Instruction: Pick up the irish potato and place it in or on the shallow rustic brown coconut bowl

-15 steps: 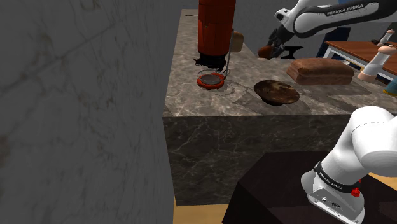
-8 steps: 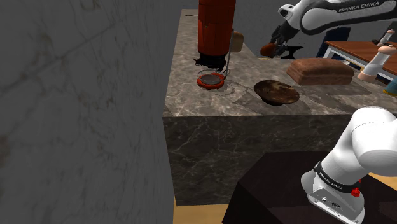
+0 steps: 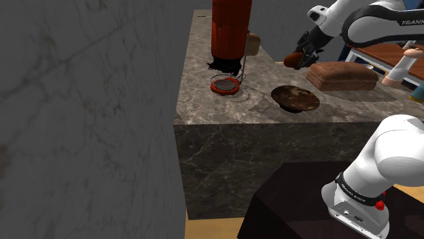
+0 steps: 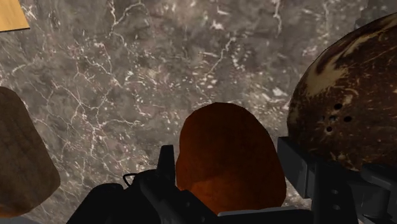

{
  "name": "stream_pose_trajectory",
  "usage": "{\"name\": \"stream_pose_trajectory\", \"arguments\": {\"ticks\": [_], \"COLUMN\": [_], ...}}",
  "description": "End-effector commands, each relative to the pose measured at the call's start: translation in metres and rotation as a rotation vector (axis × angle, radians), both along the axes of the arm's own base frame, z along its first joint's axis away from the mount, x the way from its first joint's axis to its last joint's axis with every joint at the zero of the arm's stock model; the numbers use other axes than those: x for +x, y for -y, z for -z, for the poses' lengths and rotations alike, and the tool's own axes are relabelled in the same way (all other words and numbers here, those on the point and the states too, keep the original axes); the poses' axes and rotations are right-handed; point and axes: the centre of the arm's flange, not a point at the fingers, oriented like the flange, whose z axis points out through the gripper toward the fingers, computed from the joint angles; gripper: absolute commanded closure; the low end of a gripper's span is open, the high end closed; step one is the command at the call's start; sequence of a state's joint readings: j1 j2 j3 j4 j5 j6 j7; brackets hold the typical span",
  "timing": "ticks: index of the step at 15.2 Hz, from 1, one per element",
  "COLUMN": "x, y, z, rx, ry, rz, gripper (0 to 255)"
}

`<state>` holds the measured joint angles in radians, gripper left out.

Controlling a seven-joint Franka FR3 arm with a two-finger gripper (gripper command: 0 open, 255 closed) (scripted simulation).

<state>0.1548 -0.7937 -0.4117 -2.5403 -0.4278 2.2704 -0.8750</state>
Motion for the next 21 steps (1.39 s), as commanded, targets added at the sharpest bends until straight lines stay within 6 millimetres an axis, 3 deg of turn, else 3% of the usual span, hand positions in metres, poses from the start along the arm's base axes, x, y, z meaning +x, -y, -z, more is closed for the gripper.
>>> {"name": "stream_pose_trajectory", "arguments": {"ticks": [1,9,21], "x": [-0.018,-0.095,-0.095], "y": [-0.019,-0.096,-0.096], "z": [0.001,0.000,0.064], "rx": [-0.001,-0.001,-0.001], "ry": [-0.001,-0.001,-0.001], "rz": [0.001,0.001,0.001], "gripper": [255,255,255]}}
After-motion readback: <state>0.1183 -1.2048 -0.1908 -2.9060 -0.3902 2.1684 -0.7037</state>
